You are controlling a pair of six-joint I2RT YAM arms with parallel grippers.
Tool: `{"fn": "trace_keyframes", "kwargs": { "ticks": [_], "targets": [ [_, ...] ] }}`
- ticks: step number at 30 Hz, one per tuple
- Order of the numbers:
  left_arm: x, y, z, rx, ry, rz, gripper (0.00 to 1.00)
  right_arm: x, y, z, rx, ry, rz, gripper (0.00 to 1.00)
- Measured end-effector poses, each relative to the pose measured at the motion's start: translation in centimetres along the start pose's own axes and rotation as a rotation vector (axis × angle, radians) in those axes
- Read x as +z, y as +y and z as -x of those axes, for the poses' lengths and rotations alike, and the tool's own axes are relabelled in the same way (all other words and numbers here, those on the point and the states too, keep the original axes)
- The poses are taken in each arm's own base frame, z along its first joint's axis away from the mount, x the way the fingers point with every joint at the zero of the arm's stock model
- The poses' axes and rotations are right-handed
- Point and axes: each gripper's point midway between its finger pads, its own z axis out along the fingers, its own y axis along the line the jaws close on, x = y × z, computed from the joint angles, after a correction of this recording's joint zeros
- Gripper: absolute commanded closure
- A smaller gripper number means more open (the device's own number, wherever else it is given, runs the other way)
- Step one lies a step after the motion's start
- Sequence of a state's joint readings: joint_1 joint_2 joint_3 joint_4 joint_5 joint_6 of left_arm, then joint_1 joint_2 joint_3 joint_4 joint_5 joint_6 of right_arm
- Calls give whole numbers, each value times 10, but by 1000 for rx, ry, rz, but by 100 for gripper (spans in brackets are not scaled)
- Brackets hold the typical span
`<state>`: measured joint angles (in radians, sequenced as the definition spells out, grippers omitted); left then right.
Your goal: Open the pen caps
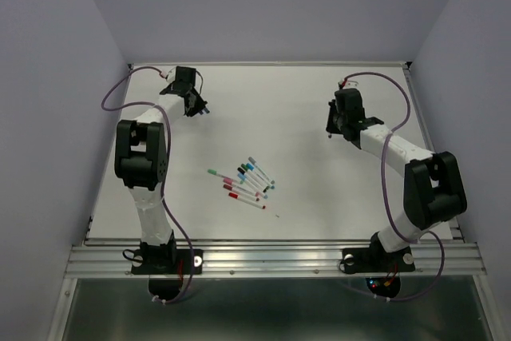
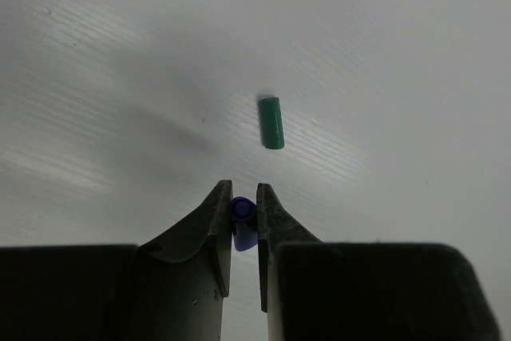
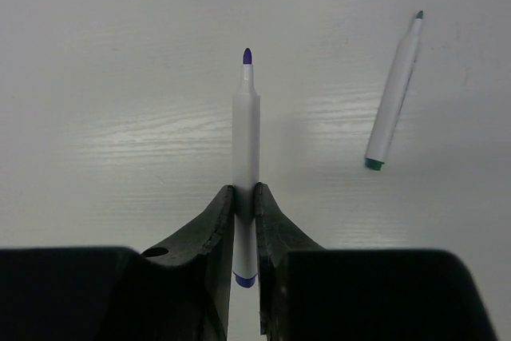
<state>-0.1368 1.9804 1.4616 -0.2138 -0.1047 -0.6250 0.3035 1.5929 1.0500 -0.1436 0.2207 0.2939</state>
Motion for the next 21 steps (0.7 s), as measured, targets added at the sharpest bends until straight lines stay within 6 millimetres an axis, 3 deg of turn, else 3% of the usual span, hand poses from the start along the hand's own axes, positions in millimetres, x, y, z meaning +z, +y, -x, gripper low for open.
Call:
{"fn": "trace_keyframes", "kwargs": {
  "ticks": [3,7,11,15,21],
  "targets": [
    [9,4,4,-7,2,17,88,2,-17,-4,16,13,-41,99],
    [24,12,-1,-9,23,49,87,3,-27,-4,27,16,-64,99],
    [35,18,-4,-10,40,70,69,2,-30,-1,32,9,-70,99],
    [35,18,-3,-6,46,74,57,1,-31,1,36,4,-71,99],
    [34,14,1,-2,42,63,53,1,-34,1,41,4,-75,99]
  ]
}}
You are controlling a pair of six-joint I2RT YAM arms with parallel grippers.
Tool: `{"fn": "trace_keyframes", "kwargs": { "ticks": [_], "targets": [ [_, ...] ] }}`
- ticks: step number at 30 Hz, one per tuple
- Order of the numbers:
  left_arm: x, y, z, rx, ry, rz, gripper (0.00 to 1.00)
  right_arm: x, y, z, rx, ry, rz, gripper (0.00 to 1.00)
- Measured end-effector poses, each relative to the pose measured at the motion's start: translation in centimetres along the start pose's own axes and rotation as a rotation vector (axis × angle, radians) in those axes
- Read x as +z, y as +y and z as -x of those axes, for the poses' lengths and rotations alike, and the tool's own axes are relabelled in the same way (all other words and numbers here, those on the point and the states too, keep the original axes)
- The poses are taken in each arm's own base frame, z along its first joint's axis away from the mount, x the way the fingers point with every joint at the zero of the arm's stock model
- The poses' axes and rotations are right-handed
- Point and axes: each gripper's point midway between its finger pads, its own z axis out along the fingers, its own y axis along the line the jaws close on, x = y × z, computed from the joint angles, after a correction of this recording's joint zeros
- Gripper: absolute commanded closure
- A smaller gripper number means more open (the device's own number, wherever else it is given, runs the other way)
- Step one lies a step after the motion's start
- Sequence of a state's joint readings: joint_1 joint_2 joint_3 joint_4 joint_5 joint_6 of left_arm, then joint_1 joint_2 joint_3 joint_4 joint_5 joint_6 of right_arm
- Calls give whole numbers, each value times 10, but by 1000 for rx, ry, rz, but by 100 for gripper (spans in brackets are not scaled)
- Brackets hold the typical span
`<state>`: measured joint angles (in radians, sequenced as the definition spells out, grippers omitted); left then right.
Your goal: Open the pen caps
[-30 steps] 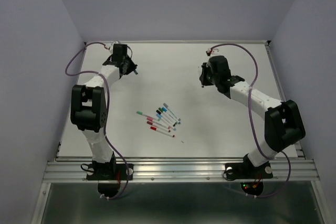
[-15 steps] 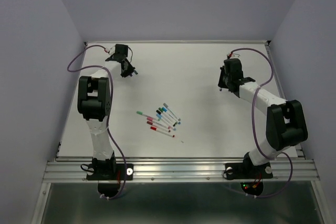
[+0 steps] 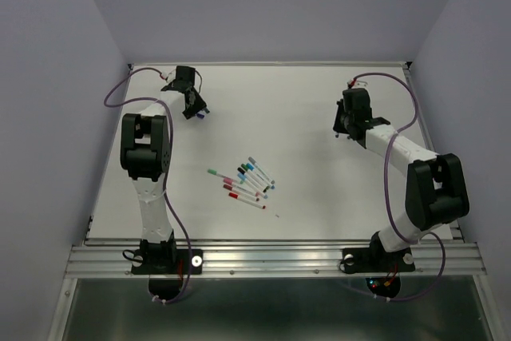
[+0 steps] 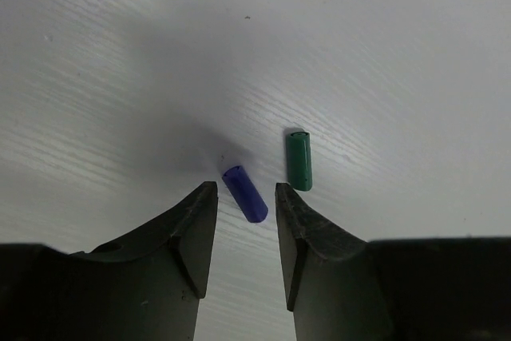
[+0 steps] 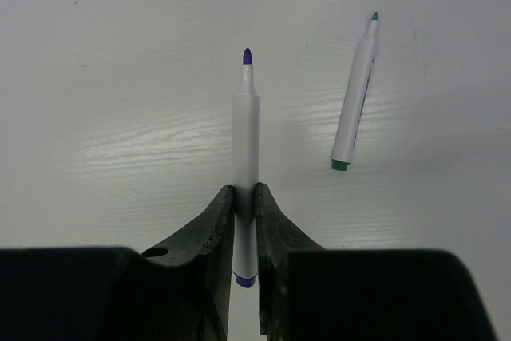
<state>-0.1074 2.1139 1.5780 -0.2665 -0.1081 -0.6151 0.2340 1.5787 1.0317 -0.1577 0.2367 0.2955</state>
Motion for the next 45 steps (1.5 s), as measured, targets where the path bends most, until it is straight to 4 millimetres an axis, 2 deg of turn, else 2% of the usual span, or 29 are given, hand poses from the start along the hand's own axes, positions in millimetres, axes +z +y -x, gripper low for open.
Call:
{"fn": "trace_keyframes", "kwargs": {
  "ticks": [2,6,9,11,13,17,18,20,23,27,30,32,34,42,45],
  "targets": [
    [0,0,0,2,2,-1,49,0,-2,0,2,0,-3,99],
    [0,1,0,5,3,0,33,1,-8,2,13,-2,-16,99],
    [-3,1,3,5,-1,-4,16,3,-17,4,34,-2,-37,99],
    [-10,-1,6,6,-10,-16,14,4,-28,5,54,-2,-65,99],
    [-23,-3,10,3,-25,-32,11,5,-43,7,80,-3,-103,99],
    [-69,-11,27,-7,-90,-101,5,9,-69,10,129,-9,-170,99],
    [-84,-13,32,-11,-117,-125,3,12,-77,9,141,-5,-196,99],
    [-102,-15,39,-16,-150,-154,2,19,-87,4,151,9,-230,99],
    [-122,-18,47,-22,-191,-189,1,33,-99,-8,157,48,-273,99],
    [-120,-11,38,-13,-181,-183,1,55,-105,-25,163,109,-303,98],
    [-114,-4,27,-6,-157,-163,1,62,-105,-28,165,124,-309,96],
    [-113,-2,24,-1,-150,-157,1,67,-105,-27,167,125,-310,92],
    [-113,-1,24,0,-149,-157,1,72,-105,-26,170,125,-310,84],
    [-111,1,21,1,-147,-153,1,74,-107,-28,193,130,-317,62],
    [-111,1,22,1,-149,-154,1,74,-106,-28,193,131,-314,60]
  ]
}}
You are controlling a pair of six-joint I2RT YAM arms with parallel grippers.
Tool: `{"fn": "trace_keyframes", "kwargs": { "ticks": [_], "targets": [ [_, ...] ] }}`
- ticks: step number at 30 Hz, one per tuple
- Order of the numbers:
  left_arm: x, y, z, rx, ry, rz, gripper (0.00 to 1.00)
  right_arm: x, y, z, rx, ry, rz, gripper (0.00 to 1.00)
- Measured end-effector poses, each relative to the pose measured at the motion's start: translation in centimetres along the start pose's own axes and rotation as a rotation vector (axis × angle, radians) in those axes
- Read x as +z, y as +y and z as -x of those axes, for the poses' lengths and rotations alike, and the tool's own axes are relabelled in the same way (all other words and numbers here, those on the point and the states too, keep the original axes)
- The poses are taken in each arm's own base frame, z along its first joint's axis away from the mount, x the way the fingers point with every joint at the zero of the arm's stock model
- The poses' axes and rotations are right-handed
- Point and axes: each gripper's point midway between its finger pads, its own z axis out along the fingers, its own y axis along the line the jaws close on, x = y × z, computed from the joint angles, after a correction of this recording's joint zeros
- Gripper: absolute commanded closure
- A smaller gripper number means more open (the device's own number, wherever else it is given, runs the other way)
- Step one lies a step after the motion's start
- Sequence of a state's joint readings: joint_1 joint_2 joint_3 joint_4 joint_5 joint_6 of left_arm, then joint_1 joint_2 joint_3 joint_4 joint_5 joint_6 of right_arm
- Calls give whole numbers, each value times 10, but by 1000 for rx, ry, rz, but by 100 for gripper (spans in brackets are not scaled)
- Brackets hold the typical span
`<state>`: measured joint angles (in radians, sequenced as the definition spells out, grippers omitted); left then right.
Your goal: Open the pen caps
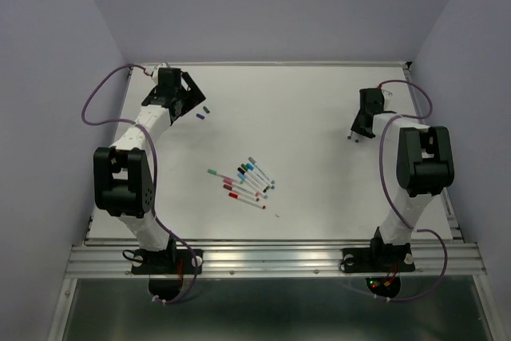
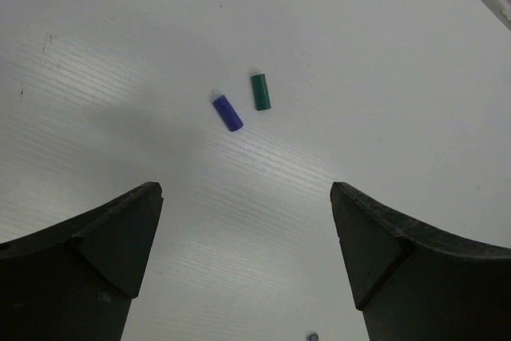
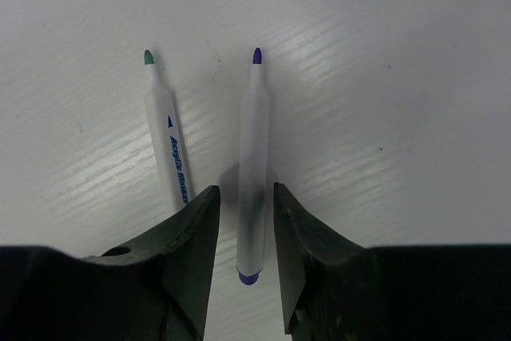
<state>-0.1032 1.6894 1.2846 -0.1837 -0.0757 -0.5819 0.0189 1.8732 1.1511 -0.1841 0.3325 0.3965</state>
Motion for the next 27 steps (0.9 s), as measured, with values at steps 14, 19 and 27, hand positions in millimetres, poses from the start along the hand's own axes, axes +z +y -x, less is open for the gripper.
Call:
{"fn": "trace_keyframes", "kwargs": {
  "ticks": [14,19,27],
  "targets": [
    [-12,-4,5,6,-21,-26,1,-83,18,48,10,-136,215,0],
    [-13,-4,2,9,-15,-38,1,-130,51,53,-72,-196,375,0],
    [-26,0,-4,12,-17,-55,1,-203,197,-66,-532,-102,736,0]
  ]
}}
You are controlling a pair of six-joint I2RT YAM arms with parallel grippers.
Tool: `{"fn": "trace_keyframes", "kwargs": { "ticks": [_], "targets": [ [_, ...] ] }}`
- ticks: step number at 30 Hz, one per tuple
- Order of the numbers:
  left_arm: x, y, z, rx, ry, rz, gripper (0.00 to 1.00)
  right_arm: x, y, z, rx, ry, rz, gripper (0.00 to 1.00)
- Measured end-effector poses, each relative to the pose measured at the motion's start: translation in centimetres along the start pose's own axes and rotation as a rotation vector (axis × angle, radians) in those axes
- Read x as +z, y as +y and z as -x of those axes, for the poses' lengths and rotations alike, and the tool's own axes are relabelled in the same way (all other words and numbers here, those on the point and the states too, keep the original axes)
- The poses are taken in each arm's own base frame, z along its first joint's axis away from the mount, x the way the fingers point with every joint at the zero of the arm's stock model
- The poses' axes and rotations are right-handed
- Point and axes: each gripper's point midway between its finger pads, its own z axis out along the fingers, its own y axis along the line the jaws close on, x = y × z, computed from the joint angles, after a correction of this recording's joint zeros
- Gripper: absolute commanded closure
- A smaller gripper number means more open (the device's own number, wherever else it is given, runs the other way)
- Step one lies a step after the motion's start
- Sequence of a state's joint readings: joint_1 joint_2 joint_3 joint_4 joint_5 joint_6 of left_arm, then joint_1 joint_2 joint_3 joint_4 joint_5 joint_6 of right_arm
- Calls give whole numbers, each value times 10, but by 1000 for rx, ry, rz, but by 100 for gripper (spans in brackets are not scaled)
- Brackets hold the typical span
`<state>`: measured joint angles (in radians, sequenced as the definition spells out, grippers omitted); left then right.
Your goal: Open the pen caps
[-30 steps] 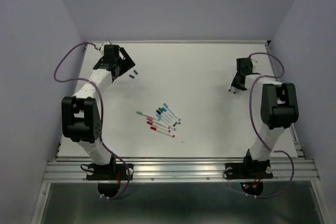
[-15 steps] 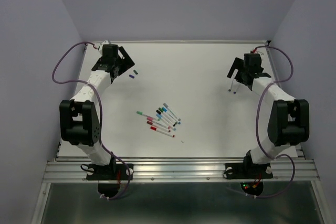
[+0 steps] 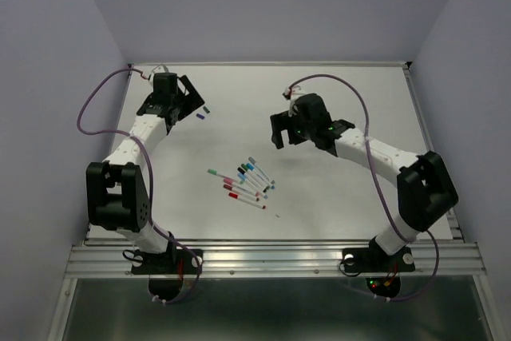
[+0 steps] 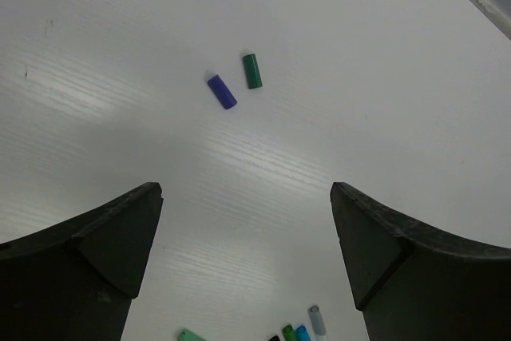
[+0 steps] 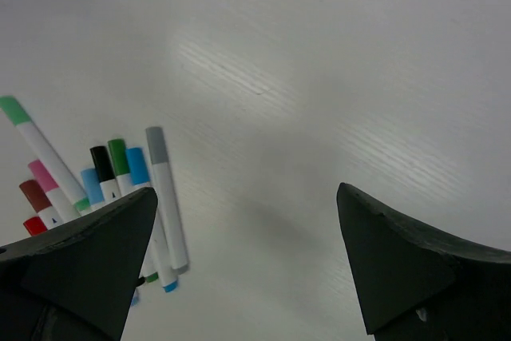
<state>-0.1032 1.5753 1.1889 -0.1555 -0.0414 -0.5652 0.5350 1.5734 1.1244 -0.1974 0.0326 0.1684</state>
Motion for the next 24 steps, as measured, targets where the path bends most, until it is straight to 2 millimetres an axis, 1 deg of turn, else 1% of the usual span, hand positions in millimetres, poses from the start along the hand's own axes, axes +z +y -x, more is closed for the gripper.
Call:
{"fn": "trace_keyframes", "kwargs": {
  "ticks": [1,2,4,7,10,18,24],
  "targets": [
    [-2,1,-1,0,0,-1,1,7,22,-9,-42,27,44,0],
    [-3,1,-2,-1,-1,-2,1,15,37,-17,-76,54,72,0],
    [-5,3,-4,0,1,-1,1,30,57,-33,-130,107,101,0],
    [-7,5,-7,0,6,0,1,42,67,-55,-174,172,105,0],
    [-7,7,-10,1,10,2,1,46,73,-70,-215,212,99,0],
    [-6,8,-13,1,14,2,1,50,86,-78,-279,236,102,0],
    [-6,9,-14,2,17,4,1,54,86,-87,-296,261,94,0]
  ]
}}
